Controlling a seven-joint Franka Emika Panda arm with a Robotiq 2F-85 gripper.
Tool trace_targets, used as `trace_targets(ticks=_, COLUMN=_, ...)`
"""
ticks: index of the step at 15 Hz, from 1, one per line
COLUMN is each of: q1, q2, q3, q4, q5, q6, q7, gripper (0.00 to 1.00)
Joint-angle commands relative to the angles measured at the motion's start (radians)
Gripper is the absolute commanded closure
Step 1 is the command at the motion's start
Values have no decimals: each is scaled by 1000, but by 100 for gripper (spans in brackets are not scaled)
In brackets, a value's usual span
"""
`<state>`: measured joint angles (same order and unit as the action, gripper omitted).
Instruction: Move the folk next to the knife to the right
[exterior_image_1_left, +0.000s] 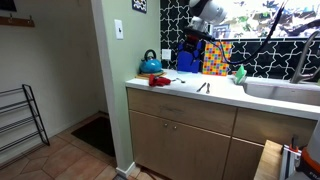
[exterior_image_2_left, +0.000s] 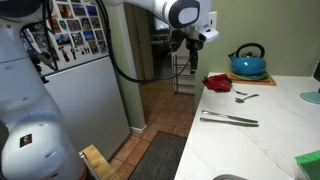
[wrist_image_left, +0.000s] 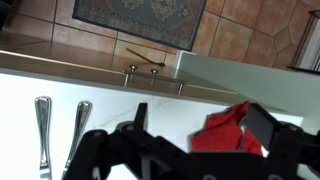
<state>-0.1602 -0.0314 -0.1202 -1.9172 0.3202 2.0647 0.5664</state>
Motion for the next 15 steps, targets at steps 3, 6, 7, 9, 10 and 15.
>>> trace_targets(ticks=3, q1=2, q2=128, q3=-25, q4=109, q5=-56, q6=69, q7=32, gripper=0)
trace_targets(ticks=6, q1=4, q2=117, q3=-26, q4=93, q5=-39, q6=67, q7=19, gripper=0)
trace_targets(ticks=7, q1=4, q2=123, q3=-26, q4=100, q5=-39, q6=67, q7=19, gripper=0)
trace_targets(ticks=9, q1=4, q2=125, q3=-26, q4=106, q5=-39, q6=66, q7=19, gripper=0)
trace_targets(ticks=10, q1=4, q2=125, q3=-26, q4=107, q5=-39, q6=66, q7=19, gripper=0)
trace_targets(ticks=15, q1=-11, q2=226, q3=-32, q4=208, q5=3, q6=14, q7=-43, gripper=0)
